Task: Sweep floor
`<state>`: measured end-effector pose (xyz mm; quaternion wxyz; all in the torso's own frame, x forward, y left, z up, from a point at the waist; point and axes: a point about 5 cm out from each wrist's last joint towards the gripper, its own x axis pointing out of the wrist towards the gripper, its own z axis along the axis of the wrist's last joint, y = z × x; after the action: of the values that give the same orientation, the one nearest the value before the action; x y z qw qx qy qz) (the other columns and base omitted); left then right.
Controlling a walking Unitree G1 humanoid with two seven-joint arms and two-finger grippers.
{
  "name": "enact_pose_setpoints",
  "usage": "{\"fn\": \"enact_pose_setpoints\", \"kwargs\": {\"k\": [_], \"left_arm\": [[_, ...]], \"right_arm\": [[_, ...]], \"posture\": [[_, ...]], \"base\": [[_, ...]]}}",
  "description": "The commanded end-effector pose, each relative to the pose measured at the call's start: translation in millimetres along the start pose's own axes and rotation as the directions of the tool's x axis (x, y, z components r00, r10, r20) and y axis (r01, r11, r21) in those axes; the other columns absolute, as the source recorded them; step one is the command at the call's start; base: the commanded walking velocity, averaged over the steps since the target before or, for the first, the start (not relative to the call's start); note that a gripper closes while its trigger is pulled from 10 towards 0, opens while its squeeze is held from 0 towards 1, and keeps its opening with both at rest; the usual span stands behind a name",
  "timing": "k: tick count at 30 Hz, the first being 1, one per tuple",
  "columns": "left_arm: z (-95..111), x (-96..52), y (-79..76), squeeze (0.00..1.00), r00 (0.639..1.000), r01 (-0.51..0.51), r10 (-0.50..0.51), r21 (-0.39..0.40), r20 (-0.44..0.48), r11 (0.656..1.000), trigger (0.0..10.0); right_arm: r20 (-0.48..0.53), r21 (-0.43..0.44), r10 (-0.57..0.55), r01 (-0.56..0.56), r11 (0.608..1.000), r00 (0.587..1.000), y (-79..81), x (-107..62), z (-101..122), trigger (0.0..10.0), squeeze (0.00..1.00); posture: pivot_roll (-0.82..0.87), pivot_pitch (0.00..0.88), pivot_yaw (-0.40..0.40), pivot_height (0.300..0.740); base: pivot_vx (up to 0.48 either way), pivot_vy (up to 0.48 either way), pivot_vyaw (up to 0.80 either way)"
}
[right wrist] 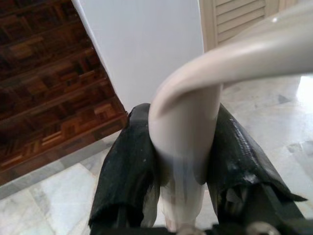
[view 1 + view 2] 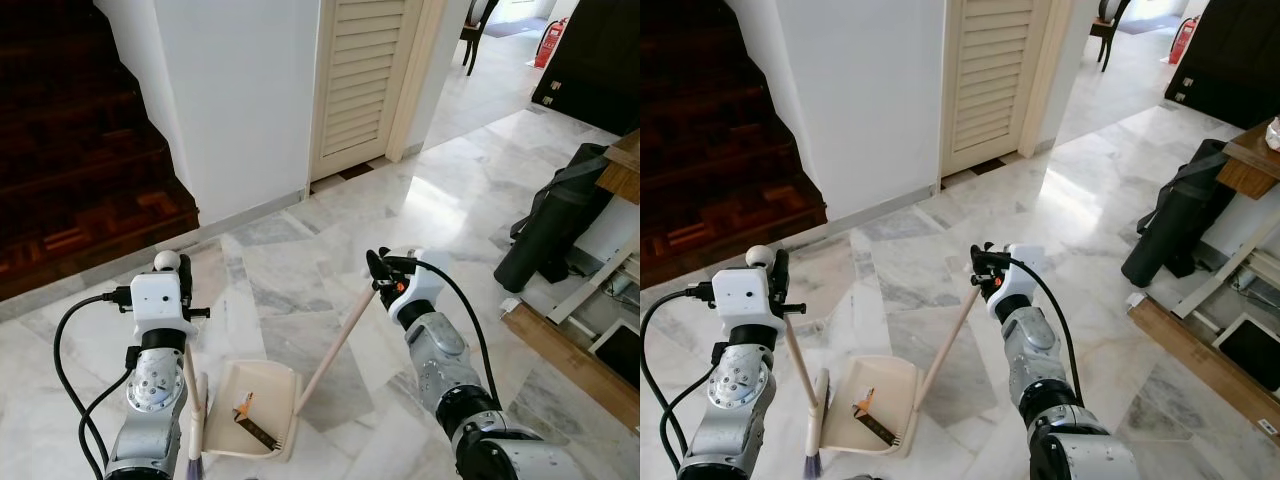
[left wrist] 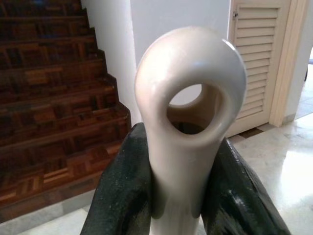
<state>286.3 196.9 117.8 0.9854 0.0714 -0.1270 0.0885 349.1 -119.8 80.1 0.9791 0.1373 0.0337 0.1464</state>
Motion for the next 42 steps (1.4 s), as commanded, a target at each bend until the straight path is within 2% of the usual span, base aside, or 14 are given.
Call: {"fn": "enact_pose_setpoints", "kwargs": {"k": [1,8,16,35,42], "left_arm": [[7.5,5.9,-1.7,0.0,0.999,-0.005,0.005,-0.013,0.035,1.0,10.0],[8.5,3.9,1.0,0.0,0.999,-0.026,0.026,-0.014,0.036,1.0,10.0],[7.2,0.2,3.2,0.0,0.999,-0.037,0.038,-0.009,0.027,0.999,10.0],[8.6,2.1,3.1,0.0,0.999,-0.036,0.036,-0.008,0.025,0.999,10.0],[8.6,1.7,1.6,0.0,0.999,-0.032,0.032,-0.008,0.025,0.999,10.0]], "right_arm": [[0.054,0.018,0.0,-0.001,1.0,0.999,3.2,5.9,11.7,10.0,0.0],[0.068,0.008,-0.01,0.01,1.0,0.998,2.1,6.5,14.7,10.0,0.0],[0.071,0.018,-0.006,0.004,1.0,0.997,3.5,6.7,14.5,10.0,0.0],[0.071,0.019,-0.005,0.004,1.0,0.997,5.3,7.8,14.8,10.0,0.0],[0.062,0.029,-0.004,0.002,1.0,0.998,5.4,7.8,13.5,10.0,0.0]], "posture": [[0.16,0.0,-0.086,0.74],[0.17,0.0,-0.086,0.74],[0.17,0.0,-0.088,0.74],[0.17,0.0,-0.082,0.74],[0.17,0.0,-0.085,0.74]], "base": [[0.0,0.48,0.0],[0.0,0.48,0.53],[0.0,0.48,0.14],[0.0,0.48,0.78],[0.0,0.48,0.0]]}}
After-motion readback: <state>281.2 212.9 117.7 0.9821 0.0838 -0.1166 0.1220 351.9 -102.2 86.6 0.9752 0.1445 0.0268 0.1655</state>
